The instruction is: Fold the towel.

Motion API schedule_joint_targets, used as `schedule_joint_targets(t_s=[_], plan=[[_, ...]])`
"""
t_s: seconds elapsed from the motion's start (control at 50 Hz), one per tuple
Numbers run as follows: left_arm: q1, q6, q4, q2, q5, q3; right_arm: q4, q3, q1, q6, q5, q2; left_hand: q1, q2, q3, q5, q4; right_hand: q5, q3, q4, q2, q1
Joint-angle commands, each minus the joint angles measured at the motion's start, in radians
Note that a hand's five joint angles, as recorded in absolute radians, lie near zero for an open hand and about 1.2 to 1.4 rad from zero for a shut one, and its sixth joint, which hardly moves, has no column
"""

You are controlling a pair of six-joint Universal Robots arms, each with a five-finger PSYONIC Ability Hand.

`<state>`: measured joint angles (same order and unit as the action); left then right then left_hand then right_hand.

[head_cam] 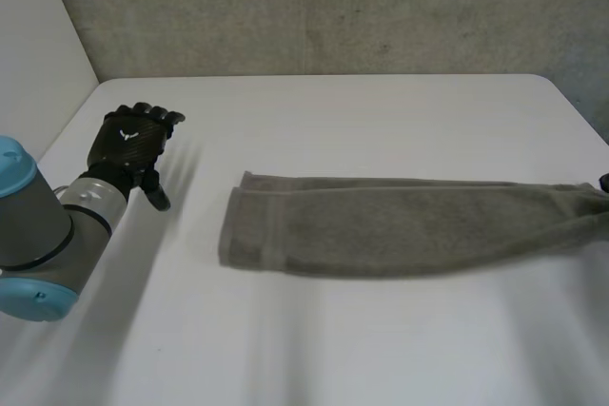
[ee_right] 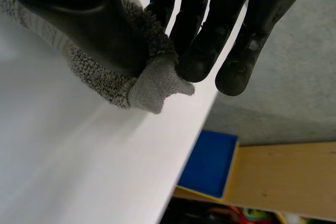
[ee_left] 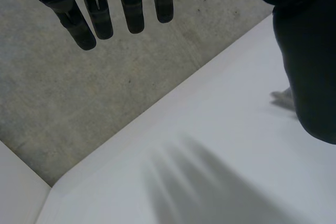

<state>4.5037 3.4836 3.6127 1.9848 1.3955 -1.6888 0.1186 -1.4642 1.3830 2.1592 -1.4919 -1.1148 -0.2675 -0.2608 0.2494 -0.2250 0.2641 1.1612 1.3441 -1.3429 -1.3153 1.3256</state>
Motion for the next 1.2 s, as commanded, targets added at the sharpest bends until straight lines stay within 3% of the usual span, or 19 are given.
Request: schedule_joint_targets(t_s=[0.02,0.04,0.08,0.14,0.16,0.24,0.3,0.4,0.44,0.46,0.48,0.5,0.52,0.54,0.64,0.84,0.98,1.06,1.2], plan=[[-0.001,0.0,0.001,-0.015,0.0,0.009,-0.031,0.174,0.268,0.12,-0.076,0.007,0.08,0.074,-0.062,0.212,-0.077,0.061,0.052,-0.053,-0.081,0.071],[-0.001,0.0,0.001,-0.015,0.0,0.009,-0.031,0.174,0.269,0.12,-0.076,0.007,0.08,0.074,-0.062,0.212,-0.077,0.061,0.052,-0.053,-0.081,0.071],[-0.005,0.0,0.001,-0.02,0.0,0.011,-0.089,0.22,0.417,0.206,-0.074,0.004,0.08,0.074,-0.062,0.212,-0.077,0.061,0.052,-0.053,-0.081,0.071],[-0.006,0.0,0.001,-0.024,0.0,0.011,-0.128,0.237,0.502,0.229,-0.071,0.012,0.08,0.074,-0.062,0.212,-0.077,0.061,0.052,-0.053,-0.081,0.071],[-0.006,0.0,0.001,-0.024,0.002,0.011,-0.176,0.245,0.59,0.232,-0.062,0.022,0.083,0.077,-0.065,0.215,-0.08,0.061,0.052,-0.053,-0.081,0.071],[-0.001,-0.001,0.001,-0.024,0.005,0.011,-0.321,0.239,0.813,0.232,0.039,0.114,0.083,0.077,-0.065,0.215,-0.08,0.061,0.052,-0.053,-0.081,0.071],[-0.003,0.0,0.001,-0.024,0.005,0.009,-0.335,0.229,0.896,0.232,0.119,0.192,0.08,0.074,-0.062,0.212,-0.077,0.061,0.052,-0.053,-0.081,0.071],[-0.008,0.0,0.001,-0.021,0.005,0.008,-0.33,0.229,0.947,0.234,0.168,0.269,0.083,0.077,-0.065,0.215,-0.08,0.061,0.052,-0.053,-0.081,0.071],[-0.011,0.0,0.001,-0.021,0.005,0.008,-0.33,0.223,0.947,0.241,0.174,0.271,0.083,0.077,-0.065,0.215,-0.08,0.061,0.052,-0.053,-0.081,0.071],[-0.012,0.0,0.001,-0.02,0.004,0.009,-0.332,0.219,0.941,0.248,0.18,0.271,0.08,0.074,-0.062,0.212,-0.077,-0.127,-0.136,0.135,0.107,-0.117],[-0.012,0.0,0.001,-0.02,0.003,0.009,-0.332,0.219,0.941,0.248,0.18,0.271,0.08,0.074,-0.062,0.212,-0.077,-0.129,-0.138,0.136,0.109,-0.119],[-0.014,0.0,0.001,-0.02,0.003,0.011,-0.332,0.212,0.936,0.26,0.177,0.267,0.08,0.074,-0.062,0.212,-0.077,-0.734,-0.742,0.741,0.713,-0.724],[-0.014,0.0,0.001,-0.02,0.003,0.011,-0.332,0.212,0.936,0.26,0.177,0.266,0.08,0.074,-0.062,0.212,-0.077,-0.74,-0.748,0.747,0.719,-0.73],[-0.017,0.0,0.001,-0.02,0.005,0.012,-0.332,0.202,0.929,0.274,0.168,0.257,0.083,0.077,-0.065,0.215,-0.08,-1.161,-1.17,1.168,1.141,-1.151],[-0.051,0.0,0.003,-0.02,0.003,0.021,-0.332,0.133,0.892,0.372,0.168,0.154,0.08,0.074,-0.062,0.212,-0.077,-1.161,-1.17,1.168,1.141,-1.151],[-0.221,-0.014,0.012,-0.015,0.005,0.043,-0.329,-0.117,0.651,0.665,0.176,-0.083,0.066,0.059,-0.048,0.198,-0.062,-1.161,-1.17,1.168,1.141,-1.151],[-0.305,-0.054,0.012,0.051,0.008,0.07,-0.329,-0.263,0.564,0.666,0.179,-0.106,0.06,0.053,-0.042,0.192,-0.056,-1.161,-1.17,1.168,1.141,-1.151],[-0.342,-0.054,0.011,0.092,0.017,0.092,-0.327,-0.305,0.545,0.66,0.179,-0.099,0.048,0.041,-0.03,0.18,-0.045,-1.034,-1.042,1.041,1.013,-1.023],[-0.354,-0.018,-0.012,0.195,0.158,0.144,-0.321,-0.321,0.518,0.639,0.171,-0.059,0.036,0.03,-0.018,0.168,-0.033,-0.781,-0.79,0.788,0.761,-0.771]])
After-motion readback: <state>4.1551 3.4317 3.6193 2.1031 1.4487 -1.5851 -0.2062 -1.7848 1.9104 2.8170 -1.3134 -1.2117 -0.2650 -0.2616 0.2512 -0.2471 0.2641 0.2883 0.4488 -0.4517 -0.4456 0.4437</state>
